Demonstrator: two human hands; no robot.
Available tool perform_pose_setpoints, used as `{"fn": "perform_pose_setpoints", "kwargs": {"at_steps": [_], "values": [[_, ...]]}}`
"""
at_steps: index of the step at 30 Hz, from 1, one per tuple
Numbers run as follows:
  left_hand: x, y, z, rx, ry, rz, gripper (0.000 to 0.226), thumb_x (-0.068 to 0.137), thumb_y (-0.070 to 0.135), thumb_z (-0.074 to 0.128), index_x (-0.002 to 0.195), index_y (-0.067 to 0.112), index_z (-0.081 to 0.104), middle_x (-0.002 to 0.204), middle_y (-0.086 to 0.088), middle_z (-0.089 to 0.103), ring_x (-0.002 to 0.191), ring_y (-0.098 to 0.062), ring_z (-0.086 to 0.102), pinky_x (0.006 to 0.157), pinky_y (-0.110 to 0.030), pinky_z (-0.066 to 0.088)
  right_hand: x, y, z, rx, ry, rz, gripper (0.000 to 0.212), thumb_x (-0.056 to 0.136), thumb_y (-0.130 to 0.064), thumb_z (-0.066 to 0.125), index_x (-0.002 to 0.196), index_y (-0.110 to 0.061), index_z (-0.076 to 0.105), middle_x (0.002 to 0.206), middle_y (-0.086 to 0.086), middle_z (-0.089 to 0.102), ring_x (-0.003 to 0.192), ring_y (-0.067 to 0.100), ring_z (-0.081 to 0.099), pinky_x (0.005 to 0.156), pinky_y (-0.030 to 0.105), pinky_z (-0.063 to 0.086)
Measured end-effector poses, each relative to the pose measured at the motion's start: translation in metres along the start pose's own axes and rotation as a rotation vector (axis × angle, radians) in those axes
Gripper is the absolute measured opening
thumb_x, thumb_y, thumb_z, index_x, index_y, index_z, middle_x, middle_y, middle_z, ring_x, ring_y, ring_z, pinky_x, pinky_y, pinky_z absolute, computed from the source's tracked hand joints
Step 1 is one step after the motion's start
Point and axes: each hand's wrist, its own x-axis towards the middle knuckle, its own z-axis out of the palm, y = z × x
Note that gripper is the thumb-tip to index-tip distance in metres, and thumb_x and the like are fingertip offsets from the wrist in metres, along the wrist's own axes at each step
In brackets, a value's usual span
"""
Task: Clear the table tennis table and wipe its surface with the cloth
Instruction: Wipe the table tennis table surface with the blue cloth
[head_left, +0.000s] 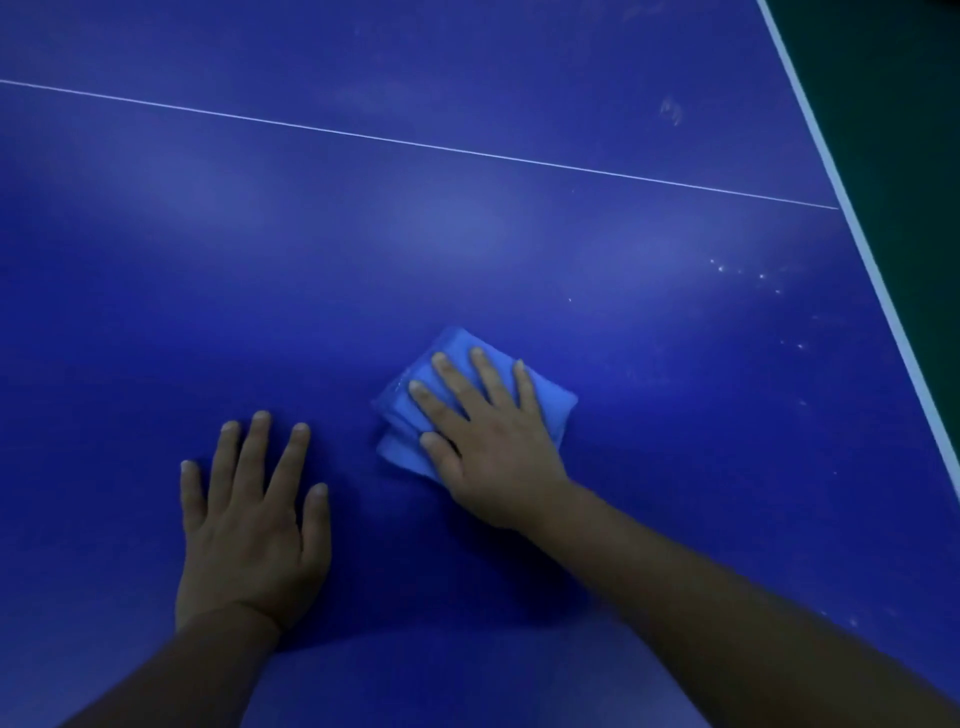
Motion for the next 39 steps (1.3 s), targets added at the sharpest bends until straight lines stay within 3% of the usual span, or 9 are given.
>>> {"fn": "perform_pose_setpoints", "kwargs": {"at_steps": [2, 8, 10, 15, 21, 24, 30, 33, 39], "values": [[0.0, 0.0, 0.0, 0.011, 0.003, 0.003, 0.065, 0.093, 0.047, 0.029, 0.149, 0.018, 0.042, 0.16, -0.012, 0.03, 0.151, -0.029, 0.014, 0.12, -0.044, -0.007, 0.018, 0.051, 0.001, -0.092, -0.029, 0.092, 0.053, 0.101, -0.046, 0.029, 0.148, -0.029, 0.046, 0.157, 0.006, 0.04, 0.144, 0.038, 0.035, 0.111, 0.067, 0.024], [0.0, 0.002, -0.002, 0.034, -0.019, 0.009, 0.064, 0.094, 0.047, 0.029, 0.15, 0.018, 0.041, 0.16, -0.011, 0.028, 0.151, -0.028, 0.012, 0.12, -0.041, -0.01, 0.012, 0.195, -0.043, 0.108, 0.027, 1.214, 0.057, 0.104, -0.049, 0.016, 0.159, -0.033, 0.014, 0.167, -0.002, 0.005, 0.153, 0.032, 0.002, 0.117, 0.065, 0.004], [0.001, 0.002, -0.003, 0.035, -0.031, 0.003, 0.064, 0.094, 0.047, 0.027, 0.151, 0.018, 0.039, 0.161, -0.01, 0.026, 0.152, -0.027, 0.009, 0.12, -0.041, -0.011, 0.019, 0.165, -0.035, 0.055, 0.024, 1.113, 0.056, 0.104, -0.048, 0.018, 0.158, -0.033, 0.019, 0.167, 0.0, 0.01, 0.153, 0.033, 0.006, 0.117, 0.065, 0.005], [0.001, 0.004, -0.003, 0.035, -0.03, -0.005, 0.065, 0.093, 0.046, 0.028, 0.151, 0.018, 0.039, 0.162, -0.011, 0.026, 0.152, -0.027, 0.009, 0.12, -0.042, -0.009, 0.005, 0.08, -0.007, -0.073, -0.078, 0.178, 0.057, 0.099, -0.05, 0.027, 0.15, -0.029, 0.041, 0.159, 0.003, 0.035, 0.147, 0.036, 0.03, 0.113, 0.065, 0.02], [0.001, 0.005, -0.003, 0.047, -0.06, -0.007, 0.065, 0.095, 0.047, 0.026, 0.153, 0.02, 0.034, 0.164, -0.009, 0.02, 0.153, -0.024, 0.002, 0.121, -0.044, -0.009, -0.008, 0.189, -0.038, -0.01, -0.071, 0.91, 0.062, 0.1, -0.05, 0.015, 0.158, -0.031, 0.018, 0.167, 0.0, 0.011, 0.152, 0.032, 0.008, 0.117, 0.064, 0.008], [0.001, 0.004, -0.003, 0.062, -0.052, -0.004, 0.064, 0.095, 0.045, 0.028, 0.152, 0.018, 0.036, 0.162, -0.011, 0.022, 0.153, -0.027, 0.006, 0.121, -0.046, -0.007, 0.005, 0.147, -0.032, -0.045, -0.045, 0.853, 0.061, 0.1, -0.05, 0.016, 0.158, -0.031, 0.02, 0.167, 0.0, 0.012, 0.152, 0.032, 0.008, 0.117, 0.065, 0.007], [0.003, 0.002, 0.001, 0.085, -0.011, 0.016, 0.065, 0.091, 0.044, 0.034, 0.149, 0.016, 0.042, 0.16, -0.013, 0.027, 0.15, -0.032, 0.015, 0.12, -0.049, -0.001, 0.105, 0.005, 0.001, -0.007, 0.022, 0.308, 0.057, 0.099, -0.05, 0.025, 0.152, -0.033, 0.037, 0.163, 0.0, 0.028, 0.15, 0.034, 0.019, 0.117, 0.062, 0.006], [0.003, 0.001, 0.001, 0.091, -0.001, 0.024, 0.065, 0.09, 0.044, 0.034, 0.149, 0.016, 0.041, 0.16, -0.012, 0.027, 0.15, -0.032, 0.015, 0.12, -0.048, -0.001, 0.15, 0.017, -0.004, 0.006, -0.058, 0.223, 0.055, 0.102, -0.052, 0.026, 0.155, -0.036, 0.027, 0.166, -0.003, 0.018, 0.153, 0.03, 0.011, 0.118, 0.061, 0.004], [0.003, -0.001, 0.0, 0.095, -0.039, 0.017, 0.063, 0.094, 0.045, 0.032, 0.15, 0.018, 0.037, 0.161, -0.012, 0.026, 0.151, -0.032, 0.014, 0.121, -0.049, -0.001, 0.096, 0.208, -0.037, -0.037, -0.06, 0.934, 0.061, 0.101, -0.051, 0.012, 0.158, -0.032, 0.018, 0.167, 0.0, 0.012, 0.152, 0.033, 0.01, 0.117, 0.065, 0.011]]}}
